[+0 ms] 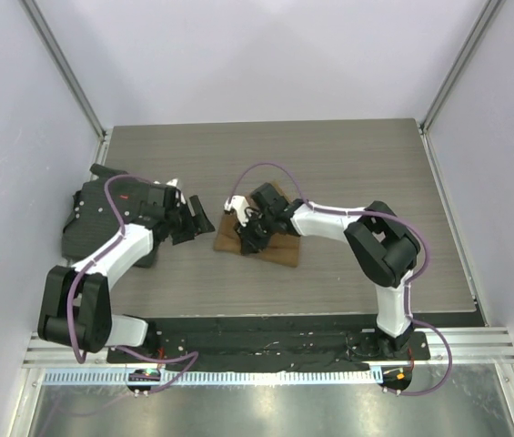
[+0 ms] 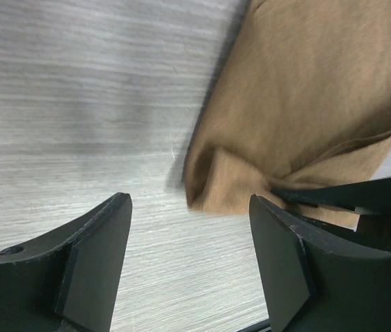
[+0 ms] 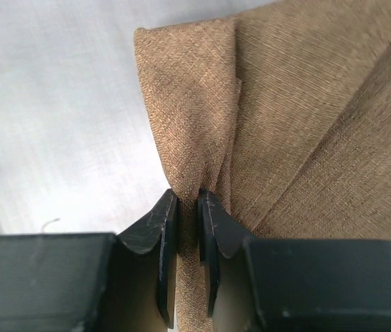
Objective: Fold the napkin, place the utensils inside, and roll it up
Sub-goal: Roll the napkin with the utensil
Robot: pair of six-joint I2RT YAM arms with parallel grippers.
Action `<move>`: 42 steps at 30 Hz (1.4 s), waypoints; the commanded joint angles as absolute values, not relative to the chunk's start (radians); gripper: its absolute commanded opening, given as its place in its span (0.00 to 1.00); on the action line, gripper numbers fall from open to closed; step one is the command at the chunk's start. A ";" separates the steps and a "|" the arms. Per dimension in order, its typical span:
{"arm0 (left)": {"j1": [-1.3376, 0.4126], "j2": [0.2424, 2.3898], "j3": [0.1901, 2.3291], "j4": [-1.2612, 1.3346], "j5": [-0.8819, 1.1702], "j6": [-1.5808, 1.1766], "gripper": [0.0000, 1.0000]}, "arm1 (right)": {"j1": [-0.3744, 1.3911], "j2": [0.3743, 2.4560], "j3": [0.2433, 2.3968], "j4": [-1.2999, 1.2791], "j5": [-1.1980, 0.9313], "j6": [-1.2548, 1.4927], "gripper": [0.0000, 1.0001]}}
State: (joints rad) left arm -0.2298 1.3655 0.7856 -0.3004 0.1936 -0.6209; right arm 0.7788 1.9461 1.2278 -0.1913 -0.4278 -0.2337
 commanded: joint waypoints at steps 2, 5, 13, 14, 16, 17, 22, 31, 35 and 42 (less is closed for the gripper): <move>-0.232 1.321 0.720 -0.192 0.258 -0.620 0.74 | 0.720 2.028 1.287 -0.431 -0.809 -0.143 0.11; -0.233 1.319 0.690 -0.155 0.273 -0.627 0.75 | 0.693 2.066 1.348 -0.489 -0.900 -0.123 0.11; -0.244 1.376 0.661 -0.114 0.311 -0.644 0.75 | 0.641 2.206 1.512 -0.618 -1.043 -0.095 0.10; -0.250 1.379 0.657 -0.100 0.313 -0.646 0.76 | 0.637 2.236 1.523 -0.624 -1.054 -0.089 0.10; -0.258 1.387 0.637 -0.074 0.327 -0.652 0.75 | 0.626 2.261 1.554 -0.644 -1.081 -0.080 0.10; -0.259 1.388 0.627 -0.043 0.328 -0.656 0.75 | 0.623 2.282 1.563 -0.652 -1.081 -0.081 0.10; -0.265 1.475 0.623 -0.015 0.351 -0.681 0.74 | 0.609 2.321 1.600 -0.680 -1.085 -0.087 0.09; -0.284 1.572 0.653 -0.025 0.351 -0.692 0.53 | 0.603 2.338 1.618 -0.686 -1.069 -0.094 0.10; -0.305 1.569 0.649 -0.048 0.373 -0.693 0.50 | 0.595 2.341 1.620 -0.687 -1.060 -0.092 0.09; -0.321 1.542 0.644 -0.113 0.342 -0.683 0.42 | 0.584 2.344 1.626 -0.687 -1.043 -0.089 0.10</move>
State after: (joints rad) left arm -0.3084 1.5417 0.6586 0.0044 0.3698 -0.7010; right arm 0.5972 2.3241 1.5955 -0.6796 -1.0855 -0.0906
